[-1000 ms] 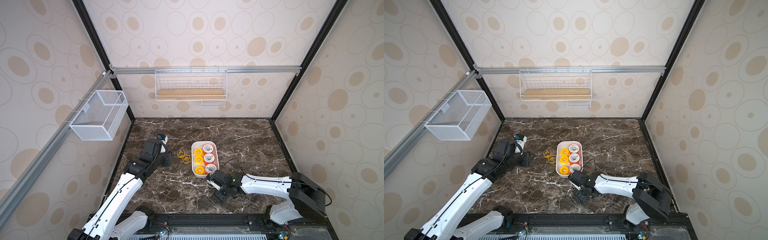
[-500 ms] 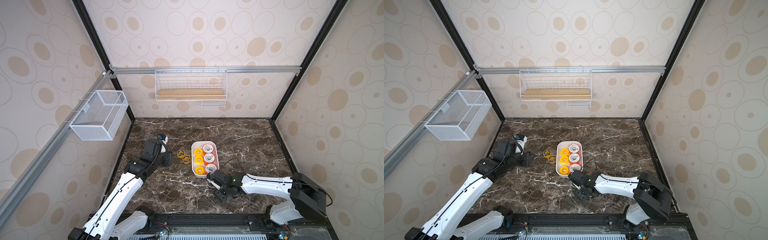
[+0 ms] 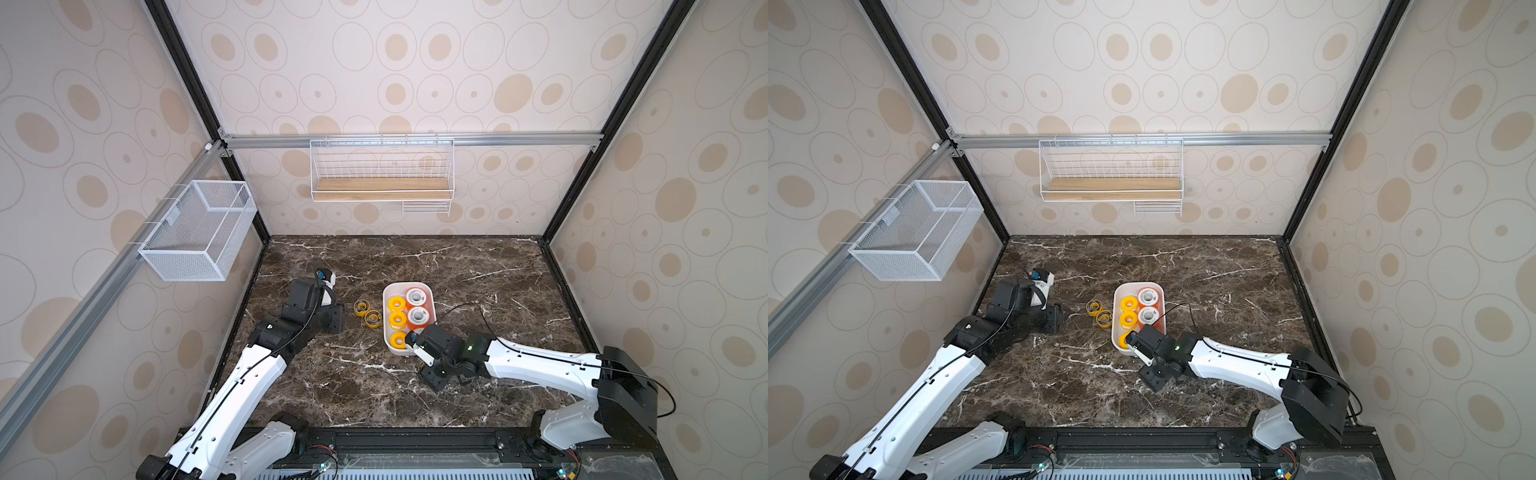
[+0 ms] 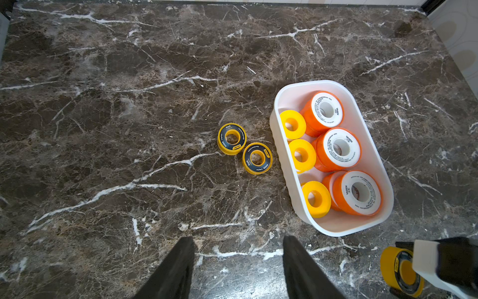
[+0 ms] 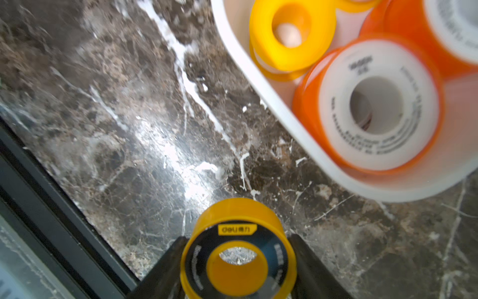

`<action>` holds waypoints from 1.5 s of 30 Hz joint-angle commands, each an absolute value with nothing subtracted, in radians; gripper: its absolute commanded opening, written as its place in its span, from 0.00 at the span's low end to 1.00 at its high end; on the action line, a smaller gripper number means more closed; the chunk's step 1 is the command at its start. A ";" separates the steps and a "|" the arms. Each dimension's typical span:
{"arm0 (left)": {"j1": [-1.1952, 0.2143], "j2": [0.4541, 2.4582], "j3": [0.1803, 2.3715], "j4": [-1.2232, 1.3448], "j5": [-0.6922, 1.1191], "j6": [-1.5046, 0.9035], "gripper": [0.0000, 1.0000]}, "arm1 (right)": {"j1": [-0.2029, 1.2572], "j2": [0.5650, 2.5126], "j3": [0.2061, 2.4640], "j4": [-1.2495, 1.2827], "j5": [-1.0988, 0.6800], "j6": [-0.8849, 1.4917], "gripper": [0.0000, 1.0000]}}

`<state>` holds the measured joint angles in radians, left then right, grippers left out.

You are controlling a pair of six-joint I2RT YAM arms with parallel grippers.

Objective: Put the sealing tape into the storage box
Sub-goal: Pick up the sealing tape at the center of the board, then place the sealing tape in the storage box.

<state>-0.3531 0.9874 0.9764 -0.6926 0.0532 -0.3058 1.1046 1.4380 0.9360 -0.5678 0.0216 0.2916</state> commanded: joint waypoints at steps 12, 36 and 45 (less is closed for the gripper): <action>-0.343 0.996 0.977 -0.702 0.044 -0.290 0.59 | 0.833 1.594 1.290 -0.593 -0.230 0.126 0.63; -0.323 1.013 0.983 -0.710 0.037 -0.286 0.59 | 0.726 2.224 2.028 -0.864 -0.237 0.013 0.63; -0.315 1.022 0.983 -0.714 0.044 -0.286 0.59 | 0.730 2.297 2.128 -0.932 -0.230 -0.005 0.63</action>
<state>-0.3248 1.0180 0.9726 -0.6937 0.0425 -0.2985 0.7235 2.2768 2.0892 -0.8772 -0.2359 0.0135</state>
